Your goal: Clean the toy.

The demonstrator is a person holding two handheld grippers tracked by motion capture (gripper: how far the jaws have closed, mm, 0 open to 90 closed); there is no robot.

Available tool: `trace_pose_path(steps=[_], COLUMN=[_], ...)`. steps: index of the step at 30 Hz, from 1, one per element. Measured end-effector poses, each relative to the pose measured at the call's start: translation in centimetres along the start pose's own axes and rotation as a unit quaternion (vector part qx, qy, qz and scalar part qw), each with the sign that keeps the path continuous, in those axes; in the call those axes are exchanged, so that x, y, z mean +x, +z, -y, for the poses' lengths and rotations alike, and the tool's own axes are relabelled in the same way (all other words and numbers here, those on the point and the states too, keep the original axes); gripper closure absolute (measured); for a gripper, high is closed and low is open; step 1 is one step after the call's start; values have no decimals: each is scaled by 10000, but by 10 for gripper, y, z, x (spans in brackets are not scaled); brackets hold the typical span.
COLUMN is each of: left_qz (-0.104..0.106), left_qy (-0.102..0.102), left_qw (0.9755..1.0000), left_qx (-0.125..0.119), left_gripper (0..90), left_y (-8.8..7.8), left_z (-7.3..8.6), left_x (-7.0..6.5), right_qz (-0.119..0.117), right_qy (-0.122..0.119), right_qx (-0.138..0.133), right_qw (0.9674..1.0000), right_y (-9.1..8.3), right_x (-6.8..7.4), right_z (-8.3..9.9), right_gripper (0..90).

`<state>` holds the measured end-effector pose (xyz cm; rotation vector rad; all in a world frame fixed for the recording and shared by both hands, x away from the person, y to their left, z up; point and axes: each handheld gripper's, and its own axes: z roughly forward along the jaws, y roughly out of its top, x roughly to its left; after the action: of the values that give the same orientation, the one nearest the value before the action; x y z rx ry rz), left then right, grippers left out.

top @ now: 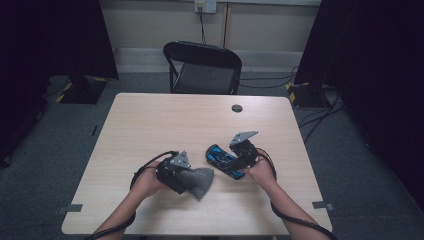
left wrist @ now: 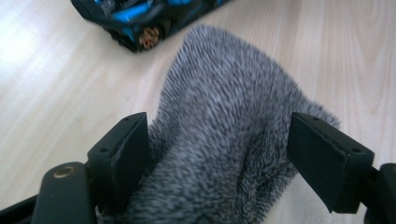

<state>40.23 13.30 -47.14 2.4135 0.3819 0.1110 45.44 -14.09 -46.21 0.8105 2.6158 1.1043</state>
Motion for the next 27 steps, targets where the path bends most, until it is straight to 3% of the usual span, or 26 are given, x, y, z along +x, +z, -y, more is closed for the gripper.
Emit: trace_pose_path(steps=[7,10,12,14,17,20,22,24,27], left_qz=[-101,-205,-363,-504,-764,-909,-1120,-1133,-1152], left_qy=[-19,-157,-392,-760,-1074,-1559,-1673,-1818,-1805], left_qw=[9998,9994,9982,9955,9912,9835,9794,9766,9768], left_qx=[171,230,265,238,76,-145,-169,-197,-94], left_gripper=[301,419,556,626,652,669,676,675,660], left_y=[4,2,-1,-4,-11,-19,-24,-25,-21], left_z=[8,8,7,7,12,17,20,22,25], left_x=[1,1,3,7,14,22,26,29,29], right_qz=[-28,-25,-36,-26,36,52,72,105,117], right_qy=[31,23,48,7,-33,-41,-61,-106,-104], right_qx=[117,116,130,161,185,213,232,273,305], right_qw=[9999,9999,9999,9999,9998,9998,9997,9995,9994], right_y=[12,15,17,19,22,24,26,29,33], right_x=[0,2,2,4,4,4,4,5,5], right_z=[9,10,11,11,12,14,16,17,16], right_gripper=[159,159,159,159,159,159,159,160,160])
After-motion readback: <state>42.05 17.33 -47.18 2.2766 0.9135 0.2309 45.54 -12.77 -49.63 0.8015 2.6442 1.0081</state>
